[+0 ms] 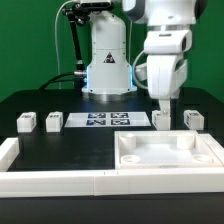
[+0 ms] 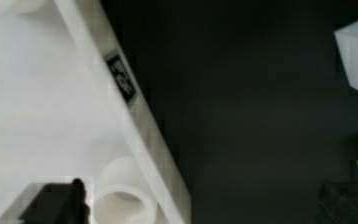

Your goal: Assemble square table

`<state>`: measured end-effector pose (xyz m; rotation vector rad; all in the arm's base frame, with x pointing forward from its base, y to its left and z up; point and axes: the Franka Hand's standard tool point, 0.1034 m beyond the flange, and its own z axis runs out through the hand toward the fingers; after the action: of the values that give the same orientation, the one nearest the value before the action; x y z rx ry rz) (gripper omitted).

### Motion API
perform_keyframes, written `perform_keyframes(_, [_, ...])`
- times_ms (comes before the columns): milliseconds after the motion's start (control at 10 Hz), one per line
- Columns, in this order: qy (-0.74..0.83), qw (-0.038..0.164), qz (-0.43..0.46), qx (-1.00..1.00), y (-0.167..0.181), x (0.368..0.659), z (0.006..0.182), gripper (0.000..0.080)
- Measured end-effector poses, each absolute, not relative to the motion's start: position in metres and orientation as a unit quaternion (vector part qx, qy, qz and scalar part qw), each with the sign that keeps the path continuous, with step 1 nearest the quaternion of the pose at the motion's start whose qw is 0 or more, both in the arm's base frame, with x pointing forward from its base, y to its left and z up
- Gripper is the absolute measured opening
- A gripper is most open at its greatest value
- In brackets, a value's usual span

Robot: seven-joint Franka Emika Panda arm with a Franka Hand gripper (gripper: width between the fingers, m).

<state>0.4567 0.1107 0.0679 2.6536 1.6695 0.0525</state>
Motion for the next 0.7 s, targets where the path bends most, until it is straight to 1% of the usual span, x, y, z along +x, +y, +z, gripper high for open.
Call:
perform_keyframes(300, [0.523, 0.002, 0.016, 0.852, 0.1088, 0.4566, 0.0659, 0.0649])
perform_keyframes(400, [0.493, 0.001, 0.016, 0.87, 0.1089, 0.4565, 0.0658, 0.0649])
perform_keyframes(600, [0.403, -0.004, 0.018, 0.915, 0.1112, 0.4549, 0.0657, 0.0649])
perform_keyframes(700, [0.314, -0.007, 0.025, 0.949, 0.118, 0.4472, 0.0649, 0.0649])
